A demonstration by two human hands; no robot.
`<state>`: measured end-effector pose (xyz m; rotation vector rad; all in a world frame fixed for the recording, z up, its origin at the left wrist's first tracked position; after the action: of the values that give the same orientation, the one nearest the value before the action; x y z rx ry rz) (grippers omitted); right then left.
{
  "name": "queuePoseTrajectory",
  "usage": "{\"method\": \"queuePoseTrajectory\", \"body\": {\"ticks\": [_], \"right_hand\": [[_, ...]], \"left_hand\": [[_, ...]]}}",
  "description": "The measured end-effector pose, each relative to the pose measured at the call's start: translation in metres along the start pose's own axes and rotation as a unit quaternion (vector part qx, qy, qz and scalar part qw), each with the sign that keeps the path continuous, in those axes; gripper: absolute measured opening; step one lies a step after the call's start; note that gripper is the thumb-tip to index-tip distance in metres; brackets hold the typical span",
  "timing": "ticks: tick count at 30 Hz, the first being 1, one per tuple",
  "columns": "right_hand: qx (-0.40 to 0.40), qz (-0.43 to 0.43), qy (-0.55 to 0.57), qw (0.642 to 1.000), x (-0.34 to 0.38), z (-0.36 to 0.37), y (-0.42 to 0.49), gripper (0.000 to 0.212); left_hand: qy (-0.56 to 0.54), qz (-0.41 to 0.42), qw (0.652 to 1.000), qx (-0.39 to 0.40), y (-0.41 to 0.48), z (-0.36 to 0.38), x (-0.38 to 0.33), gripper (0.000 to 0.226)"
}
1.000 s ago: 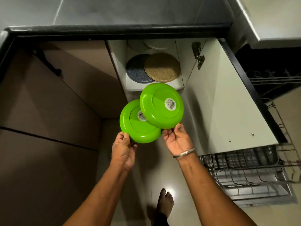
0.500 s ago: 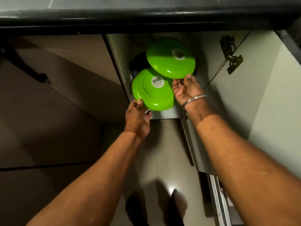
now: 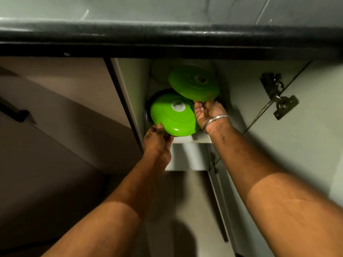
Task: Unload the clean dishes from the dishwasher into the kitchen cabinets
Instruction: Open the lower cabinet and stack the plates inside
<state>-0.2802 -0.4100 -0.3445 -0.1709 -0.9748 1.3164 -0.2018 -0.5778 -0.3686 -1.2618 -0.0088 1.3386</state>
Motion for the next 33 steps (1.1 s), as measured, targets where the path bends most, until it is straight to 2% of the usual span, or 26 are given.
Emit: {"method": "queuePoseTrajectory", "body": {"ticks": [5, 7, 10, 12, 14, 15, 16, 17, 18, 19, 20, 21, 22, 24, 28, 32, 33], "right_hand": [[0.035, 0.013, 0.051, 0.998, 0.005, 0.022, 0.032, 0.032], [0.031, 0.013, 0.044, 0.998, 0.005, 0.038, 0.041, 0.028], [0.037, 0.010, 0.015, 0.999, 0.002, 0.056, 0.061, 0.024], [0.053, 0.002, -0.005, 0.999, 0.001, 0.064, 0.077, 0.022], [0.070, -0.019, -0.039, 0.997, 0.001, 0.068, 0.090, 0.030], [0.078, -0.048, -0.108, 0.990, 0.001, 0.070, 0.098, 0.036], [0.075, -0.116, -0.225, 0.965, 0.002, 0.072, 0.108, 0.040], [0.058, -0.204, -0.401, 0.891, 0.003, 0.072, 0.117, 0.042], [0.027, -0.292, -0.549, 0.783, 0.006, 0.071, 0.127, 0.049], [-0.007, -0.378, -0.664, 0.645, 0.008, 0.074, 0.130, 0.057], [-0.022, -0.413, -0.725, 0.551, 0.008, 0.077, 0.136, 0.063], [-0.021, -0.426, -0.763, 0.485, 0.006, 0.079, 0.138, 0.065], [-0.021, -0.436, -0.785, 0.440, 0.004, 0.081, 0.134, 0.066], [-0.026, -0.455, -0.775, 0.438, 0.006, 0.085, 0.126, 0.067], [-0.047, -0.446, -0.812, 0.375, 0.012, 0.087, 0.130, 0.071], [-0.042, -0.446, -0.840, 0.308, 0.013, 0.093, 0.133, 0.071], [-0.041, -0.446, -0.841, 0.303, 0.013, 0.094, 0.132, 0.072]], "left_hand": [[0.006, 0.027, 0.999, -0.021, 0.019, 0.024, -0.013, 0.018], [0.010, 0.043, 0.999, -0.018, 0.031, 0.033, -0.018, 0.006], [0.011, 0.047, 0.999, -0.016, 0.050, 0.042, -0.023, 0.016], [0.009, 0.057, 0.998, -0.005, 0.064, 0.045, -0.023, 0.011], [-0.001, 0.072, 0.997, -0.002, 0.073, 0.046, -0.021, 0.016], [-0.005, 0.083, 0.997, -0.001, 0.077, 0.045, -0.018, 0.018], [-0.009, 0.092, 0.996, 0.001, 0.082, 0.045, -0.015, 0.018], [-0.014, 0.100, 0.995, 0.002, 0.086, 0.044, -0.013, 0.018], [-0.016, 0.107, 0.994, 0.001, 0.089, 0.045, -0.012, 0.019], [-0.016, 0.113, 0.993, 0.001, 0.090, 0.044, -0.011, 0.020], [-0.015, 0.117, 0.993, 0.001, 0.092, 0.043, -0.011, 0.020], [-0.014, 0.121, 0.993, 0.000, 0.093, 0.044, -0.011, 0.019], [-0.013, 0.125, 0.992, -0.003, 0.093, 0.044, -0.011, 0.018], [0.002, 0.133, 0.991, -0.013, 0.093, 0.046, -0.013, 0.010], [0.021, 0.144, 0.989, -0.018, 0.094, 0.049, -0.014, 0.008], [0.046, 0.141, 0.989, -0.009, 0.098, 0.047, -0.013, 0.033], [0.053, 0.143, 0.988, -0.001, 0.099, 0.047, -0.013, 0.038]]}}
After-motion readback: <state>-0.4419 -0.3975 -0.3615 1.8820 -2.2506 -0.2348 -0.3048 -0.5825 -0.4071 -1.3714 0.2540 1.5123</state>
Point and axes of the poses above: each hand's wrist, its own y-axis towards the middle knuckle, its own z-axis out of the palm, x = y × z, the point moved 4 cm from there along y, towards the middle knuckle, and after that the axes turned 11 degrees about -x, right-handed, at the moved point
